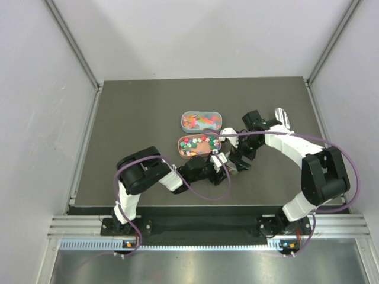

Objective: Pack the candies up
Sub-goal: Screw the bottle lid onto the packing bottle.

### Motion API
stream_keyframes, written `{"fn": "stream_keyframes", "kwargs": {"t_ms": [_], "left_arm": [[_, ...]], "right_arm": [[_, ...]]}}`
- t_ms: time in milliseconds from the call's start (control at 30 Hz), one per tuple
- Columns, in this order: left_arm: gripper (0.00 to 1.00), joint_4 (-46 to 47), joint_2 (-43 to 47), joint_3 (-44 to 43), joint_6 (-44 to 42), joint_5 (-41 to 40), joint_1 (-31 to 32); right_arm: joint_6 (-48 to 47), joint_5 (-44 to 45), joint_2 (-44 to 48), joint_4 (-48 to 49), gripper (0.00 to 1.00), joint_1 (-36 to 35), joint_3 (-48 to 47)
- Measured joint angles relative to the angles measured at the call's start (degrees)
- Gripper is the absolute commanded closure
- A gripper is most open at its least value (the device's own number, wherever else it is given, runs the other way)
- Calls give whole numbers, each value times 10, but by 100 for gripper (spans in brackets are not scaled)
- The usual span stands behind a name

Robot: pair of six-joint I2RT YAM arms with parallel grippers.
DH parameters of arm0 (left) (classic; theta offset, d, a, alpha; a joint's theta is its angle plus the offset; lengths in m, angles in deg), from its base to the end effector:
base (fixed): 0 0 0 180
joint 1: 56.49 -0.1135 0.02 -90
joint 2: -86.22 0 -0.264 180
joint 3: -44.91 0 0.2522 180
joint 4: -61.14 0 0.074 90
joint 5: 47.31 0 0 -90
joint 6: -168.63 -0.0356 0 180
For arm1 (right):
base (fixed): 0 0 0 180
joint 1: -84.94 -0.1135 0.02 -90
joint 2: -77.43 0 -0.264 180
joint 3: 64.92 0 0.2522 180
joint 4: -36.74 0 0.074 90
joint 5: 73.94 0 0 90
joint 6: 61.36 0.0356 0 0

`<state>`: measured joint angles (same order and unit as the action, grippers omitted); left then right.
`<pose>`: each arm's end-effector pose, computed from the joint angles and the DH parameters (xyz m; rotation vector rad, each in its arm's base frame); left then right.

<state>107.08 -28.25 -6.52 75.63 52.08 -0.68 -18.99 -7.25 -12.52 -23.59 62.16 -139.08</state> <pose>0.1907 -0.2911 0.0969 1.0539 1.6305 -0.7791 0.2601 0.1245 0.2053 -1.6595 2.2310 0.4871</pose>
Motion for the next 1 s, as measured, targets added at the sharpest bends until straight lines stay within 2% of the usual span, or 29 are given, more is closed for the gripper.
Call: {"fn": "stream_keyframes", "kwargs": {"t_ms": [67, 133, 167, 200, 300, 667, 733, 900, 1000], "left_arm": [[32, 0, 0, 0, 0, 0, 0], [27, 0, 0, 0, 0, 0, 0], [23, -1, 0, -1, 1, -3, 0], [14, -5, 0, -4, 1, -6, 0], [1, -16, -2, -14, 2, -13, 0], [2, -17, -19, -38, -1, -28, 8], [4, -15, -23, -41, -2, -27, 8], [21, -14, -25, -43, -2, -23, 9], [24, -13, -27, -44, -2, -21, 9]], "right_arm": [[-9, 4, 3, -2, 0, -1, 0], [-23, 12, 10, -10, 0, -4, 0], [-33, 14, 14, -17, 0, -5, 0], [-43, 12, 18, -28, 1, -9, 0], [-85, 6, 28, -66, 0, -19, 0], [-190, -6, 14, -156, 0, 6, -33], [-205, -5, -3, -160, 0, 20, -45], [-246, -3, -59, -167, 0, 64, -97], [-290, -13, -78, -173, 0, 77, -133]]}}
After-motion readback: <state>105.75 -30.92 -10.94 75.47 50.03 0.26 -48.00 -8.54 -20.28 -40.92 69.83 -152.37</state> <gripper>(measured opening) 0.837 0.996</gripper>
